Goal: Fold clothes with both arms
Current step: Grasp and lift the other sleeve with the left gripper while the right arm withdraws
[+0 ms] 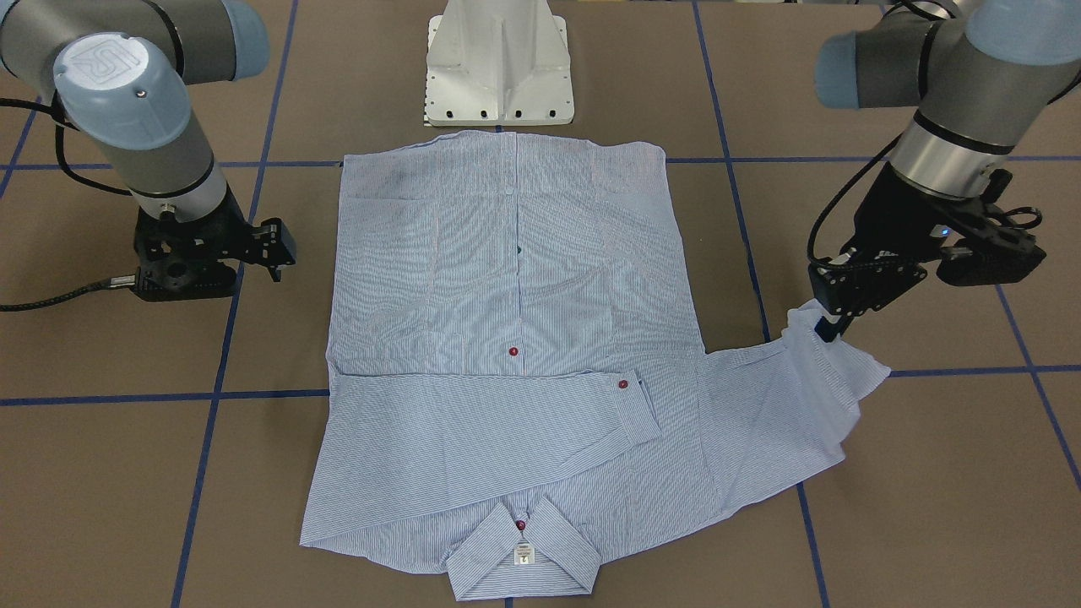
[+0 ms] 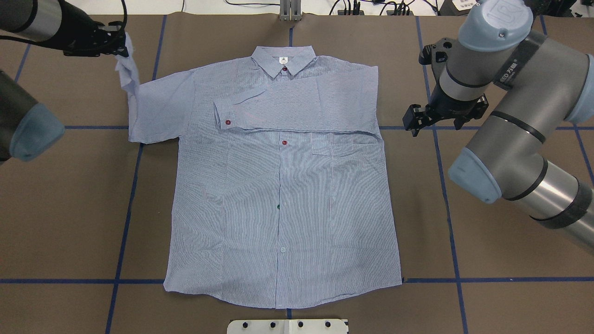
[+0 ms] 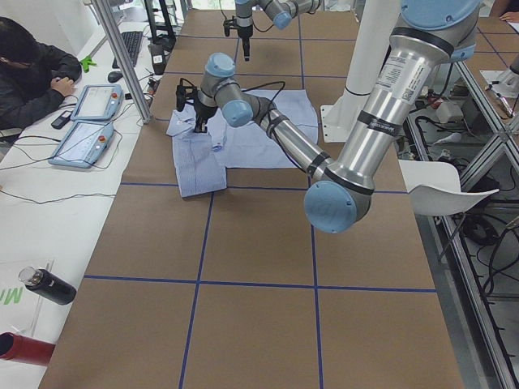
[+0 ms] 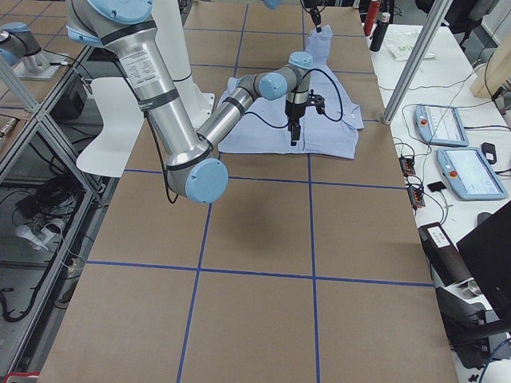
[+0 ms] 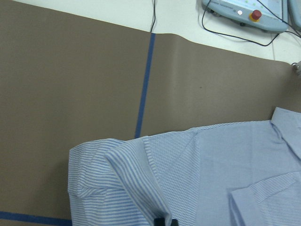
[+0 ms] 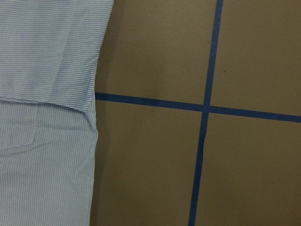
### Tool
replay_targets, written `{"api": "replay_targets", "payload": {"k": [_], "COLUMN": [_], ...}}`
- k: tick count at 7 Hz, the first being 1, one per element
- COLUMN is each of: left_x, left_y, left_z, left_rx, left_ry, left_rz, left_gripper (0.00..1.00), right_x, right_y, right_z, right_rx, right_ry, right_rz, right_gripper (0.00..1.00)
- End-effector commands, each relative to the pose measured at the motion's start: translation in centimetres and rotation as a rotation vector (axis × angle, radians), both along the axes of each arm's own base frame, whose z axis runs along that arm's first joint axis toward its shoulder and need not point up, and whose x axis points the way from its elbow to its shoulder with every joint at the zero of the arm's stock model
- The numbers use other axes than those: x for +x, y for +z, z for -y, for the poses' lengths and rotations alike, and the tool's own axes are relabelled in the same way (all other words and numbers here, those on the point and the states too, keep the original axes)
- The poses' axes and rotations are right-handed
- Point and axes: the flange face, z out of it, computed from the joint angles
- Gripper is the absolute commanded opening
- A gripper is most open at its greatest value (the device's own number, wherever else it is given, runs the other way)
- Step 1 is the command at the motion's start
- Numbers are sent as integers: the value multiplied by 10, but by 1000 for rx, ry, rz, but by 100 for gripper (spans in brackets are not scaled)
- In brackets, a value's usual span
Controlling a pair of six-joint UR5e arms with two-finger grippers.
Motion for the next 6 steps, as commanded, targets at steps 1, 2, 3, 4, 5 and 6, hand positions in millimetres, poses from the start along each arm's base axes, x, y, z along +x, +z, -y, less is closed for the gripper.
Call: {"api": "replay_targets", "payload": {"k": [1, 2, 3, 4, 5, 6], "left_x": [45, 78, 99, 117, 136, 149], "left_y": [-66, -101, -130, -151, -169, -168], "left_z": [10, 8, 0, -12, -24, -29], "left_rx": [-55, -90, -132, -169, -207, -226], "left_ry": [-18, -13, -15, -14, -6, 3], "left_rz": [-92, -146, -200, -254, -294, -299], "left_gripper": [0, 0, 0, 0, 0, 0], "right_x": [27, 35, 43, 43, 42, 41], "right_y": [27, 48, 58, 63, 68, 67], "right_z": [5, 2, 4, 6, 8, 7], "right_rx": [-8, -4, 1, -5, -11, -8], "right_ry": [-2, -8, -10, -12, -15, -17], "right_rz": [31, 40, 37, 30, 24, 24], "right_gripper": [100, 100, 100, 100, 100, 100]}}
